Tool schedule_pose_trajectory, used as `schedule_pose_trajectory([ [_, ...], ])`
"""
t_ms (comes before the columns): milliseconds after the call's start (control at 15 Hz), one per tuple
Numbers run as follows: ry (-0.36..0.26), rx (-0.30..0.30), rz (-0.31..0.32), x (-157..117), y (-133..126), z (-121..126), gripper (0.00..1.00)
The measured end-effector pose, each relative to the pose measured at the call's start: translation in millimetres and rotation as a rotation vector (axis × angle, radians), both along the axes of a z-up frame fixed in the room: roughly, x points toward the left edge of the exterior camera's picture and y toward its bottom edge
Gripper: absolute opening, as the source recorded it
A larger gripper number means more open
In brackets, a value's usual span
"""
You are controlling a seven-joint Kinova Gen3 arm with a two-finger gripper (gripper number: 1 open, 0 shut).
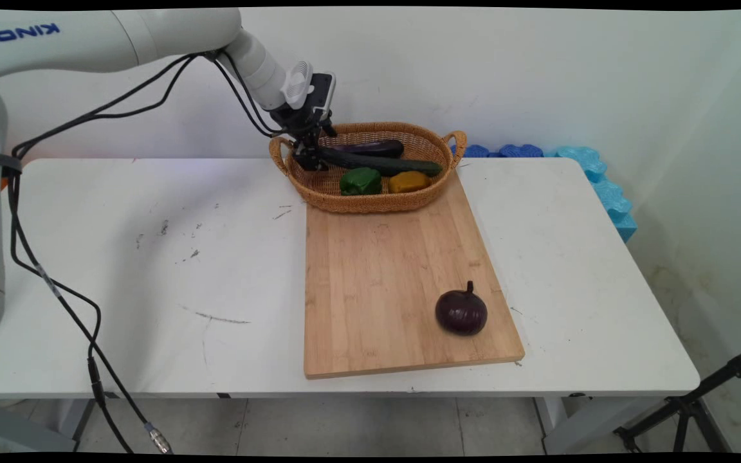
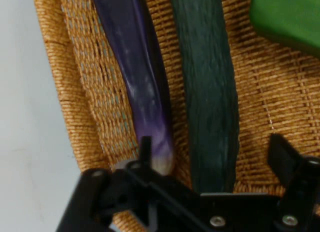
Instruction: Pick up the cucumber from the vegetable basket, then place the picked object on the cutting board
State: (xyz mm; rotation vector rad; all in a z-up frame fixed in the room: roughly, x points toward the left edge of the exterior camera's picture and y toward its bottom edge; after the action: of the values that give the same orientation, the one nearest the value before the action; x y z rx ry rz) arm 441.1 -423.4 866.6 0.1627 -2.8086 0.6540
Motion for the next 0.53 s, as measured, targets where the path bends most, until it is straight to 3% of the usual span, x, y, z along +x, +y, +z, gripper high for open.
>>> schedule_pose_trajectory([
  [67,-0.002,0.001,-0.002,-0.4,-0.9,-2.7,0.00],
  [533,-0.018,0.003,-0.029,-2.7,-1.6,-12.6,0.00],
])
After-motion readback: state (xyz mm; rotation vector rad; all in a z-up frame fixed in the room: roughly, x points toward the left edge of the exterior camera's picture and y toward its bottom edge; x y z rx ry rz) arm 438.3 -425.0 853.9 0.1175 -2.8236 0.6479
